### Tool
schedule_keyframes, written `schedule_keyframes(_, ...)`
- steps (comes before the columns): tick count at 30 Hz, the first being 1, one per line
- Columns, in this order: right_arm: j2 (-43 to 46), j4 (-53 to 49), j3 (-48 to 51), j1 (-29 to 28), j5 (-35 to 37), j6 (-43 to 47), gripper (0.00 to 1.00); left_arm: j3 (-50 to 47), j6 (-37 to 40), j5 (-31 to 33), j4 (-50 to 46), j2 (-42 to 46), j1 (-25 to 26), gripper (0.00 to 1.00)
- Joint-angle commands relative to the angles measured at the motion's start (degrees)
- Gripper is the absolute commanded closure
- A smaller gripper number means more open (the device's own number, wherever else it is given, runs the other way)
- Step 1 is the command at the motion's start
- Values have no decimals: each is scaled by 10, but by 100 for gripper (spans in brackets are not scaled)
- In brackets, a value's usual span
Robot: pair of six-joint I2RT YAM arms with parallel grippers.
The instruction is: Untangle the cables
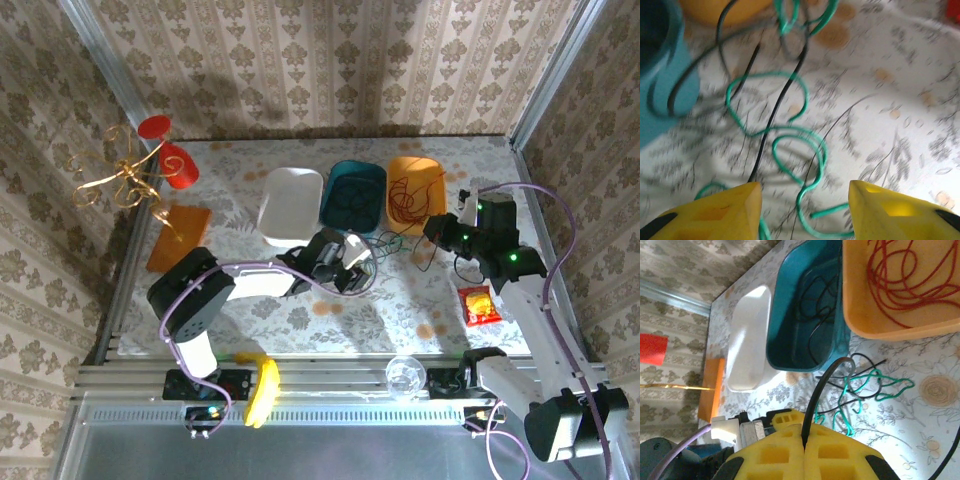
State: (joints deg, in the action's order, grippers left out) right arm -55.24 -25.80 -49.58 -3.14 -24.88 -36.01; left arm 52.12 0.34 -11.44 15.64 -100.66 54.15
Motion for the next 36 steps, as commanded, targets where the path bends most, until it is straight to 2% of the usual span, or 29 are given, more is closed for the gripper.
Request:
schedule_keyframes(1,4,17,-20,2,-42,-2,100,56,57,12,-7,-15,12,49)
schedule_keyframes(8,11,29,-26,3,-54,-25,100,149,72,-14,-29,-110,17,53)
schedule_keyframes(18,20,60,-40,13,-111,-67,100,157,61,19,-19,-174,16,57)
schedule_keyframes(20,25,72,-39,15,-119,-82,100,155,56,29,-12,-184,17,69)
schedule_keyframes(24,34,77,-48,28,-127,-98,100,131,42,46,16,-190,16,100)
schedule_keyframes(30,51,46,-77,71,-110,-102,100,74,6,63,53,-160,5,100)
schedule_keyframes(36,66,51,-58,115,-87,-136,100,5,-36,66,75,-121,-20,100)
